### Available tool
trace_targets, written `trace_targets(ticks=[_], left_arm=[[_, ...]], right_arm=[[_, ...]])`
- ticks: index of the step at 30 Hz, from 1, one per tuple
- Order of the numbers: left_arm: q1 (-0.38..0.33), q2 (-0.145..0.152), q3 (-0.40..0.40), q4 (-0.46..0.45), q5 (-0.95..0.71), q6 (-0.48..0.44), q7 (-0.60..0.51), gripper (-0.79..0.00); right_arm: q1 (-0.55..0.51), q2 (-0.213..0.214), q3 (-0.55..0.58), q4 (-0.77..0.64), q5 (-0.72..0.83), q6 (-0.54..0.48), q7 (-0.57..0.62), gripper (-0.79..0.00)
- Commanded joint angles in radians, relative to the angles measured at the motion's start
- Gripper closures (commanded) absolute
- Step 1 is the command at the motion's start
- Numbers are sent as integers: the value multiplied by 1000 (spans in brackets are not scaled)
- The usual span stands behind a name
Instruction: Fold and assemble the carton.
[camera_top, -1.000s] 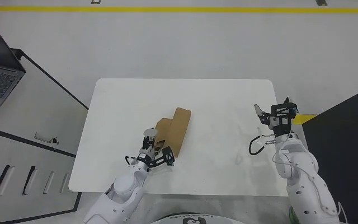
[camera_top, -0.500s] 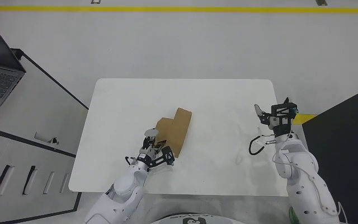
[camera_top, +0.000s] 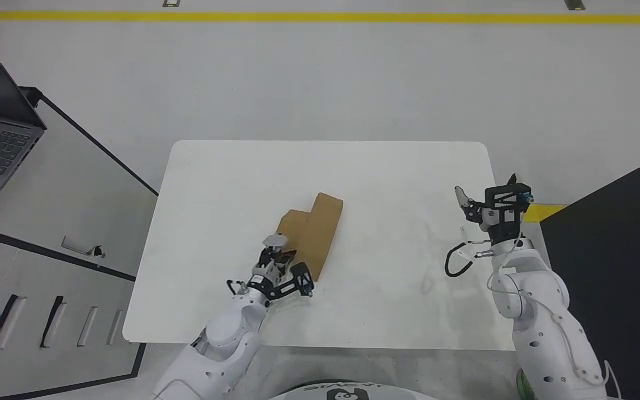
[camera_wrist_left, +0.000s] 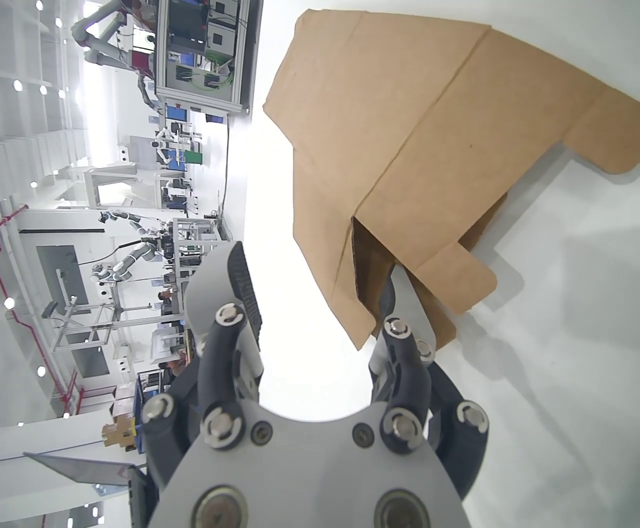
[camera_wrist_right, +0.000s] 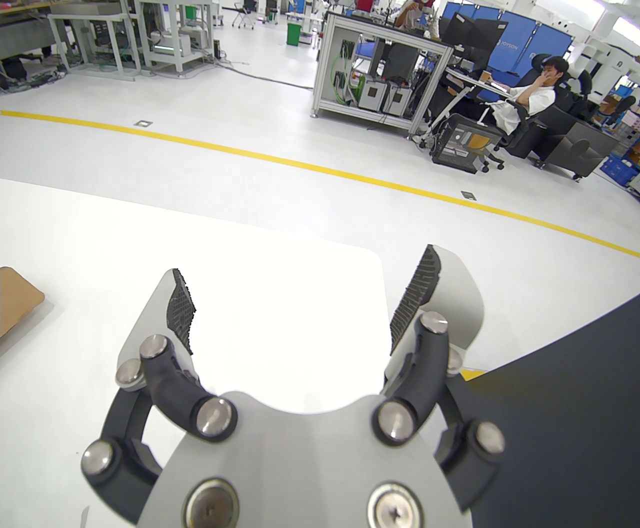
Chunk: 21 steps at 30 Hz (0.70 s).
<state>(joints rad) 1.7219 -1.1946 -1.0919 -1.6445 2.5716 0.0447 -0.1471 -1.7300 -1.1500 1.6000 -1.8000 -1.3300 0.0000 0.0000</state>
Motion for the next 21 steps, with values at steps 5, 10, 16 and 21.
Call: trace_targets(ticks=[5, 10, 16, 21], left_arm=[[-18, -6, 18, 14, 9, -7, -7, -480], [-32, -11, 30, 25, 5, -4, -10, -391], [-53, -17, 41, 43, 0, -4, -11, -360], [-59, -20, 43, 52, -4, -3, -11, -228]], right_arm=[[0, 0, 0, 0, 0, 0, 0, -785], [0, 0, 0, 0, 0, 0, 0, -785], [0, 0, 0, 0, 0, 0, 0, -785], [0, 0, 0, 0, 0, 0, 0, -785]])
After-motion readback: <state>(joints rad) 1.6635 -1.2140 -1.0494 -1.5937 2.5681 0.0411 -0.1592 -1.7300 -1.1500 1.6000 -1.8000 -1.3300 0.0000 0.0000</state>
